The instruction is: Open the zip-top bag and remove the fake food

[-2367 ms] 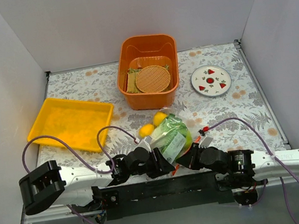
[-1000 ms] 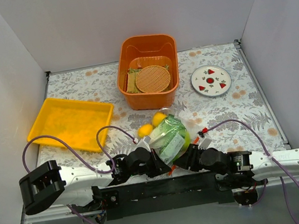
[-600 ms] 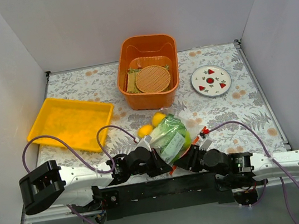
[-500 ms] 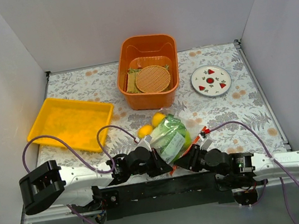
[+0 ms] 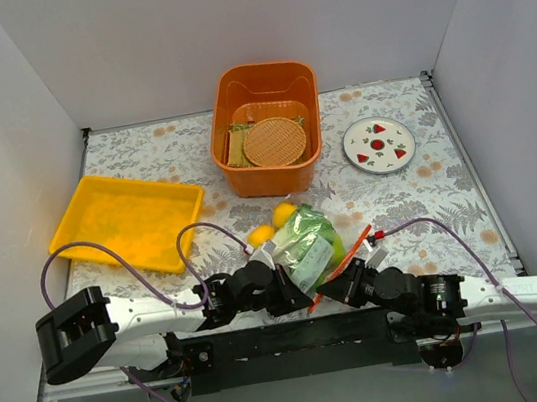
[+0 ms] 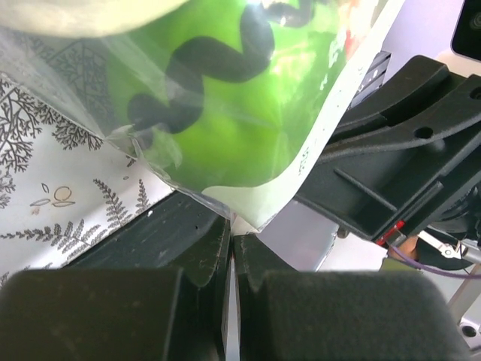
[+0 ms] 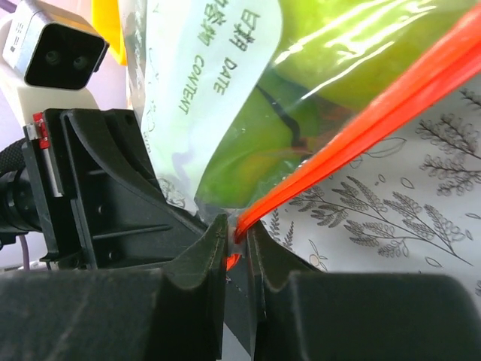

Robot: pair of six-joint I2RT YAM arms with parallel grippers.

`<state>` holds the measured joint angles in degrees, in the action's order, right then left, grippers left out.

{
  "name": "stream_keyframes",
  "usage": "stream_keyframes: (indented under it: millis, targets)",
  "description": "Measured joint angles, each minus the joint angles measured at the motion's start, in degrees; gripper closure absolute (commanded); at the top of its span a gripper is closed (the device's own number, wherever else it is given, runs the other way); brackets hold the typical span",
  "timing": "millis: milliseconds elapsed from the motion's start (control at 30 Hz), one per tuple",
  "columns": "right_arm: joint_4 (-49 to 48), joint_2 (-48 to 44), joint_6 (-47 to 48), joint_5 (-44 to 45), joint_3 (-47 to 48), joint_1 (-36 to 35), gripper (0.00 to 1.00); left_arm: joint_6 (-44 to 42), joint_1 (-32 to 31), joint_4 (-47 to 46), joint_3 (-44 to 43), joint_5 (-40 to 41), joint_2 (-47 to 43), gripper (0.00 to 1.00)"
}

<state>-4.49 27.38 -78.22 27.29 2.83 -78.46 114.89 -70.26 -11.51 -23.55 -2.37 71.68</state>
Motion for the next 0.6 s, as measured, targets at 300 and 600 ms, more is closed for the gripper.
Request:
stream_keyframes:
  millis: [300,600]
  targets:
    - [18.73,-16.65,-4.0,5.88,1.46,-0.11,0.88,0.02,-0.02,6.14,-0.72,0.09,-5.55,1.0]
    - [46.03,-23.78,-4.0,16.61,15.96,-0.33,0.88,0.24,-0.04,12.55,-1.22,0.28,-11.47,1.0]
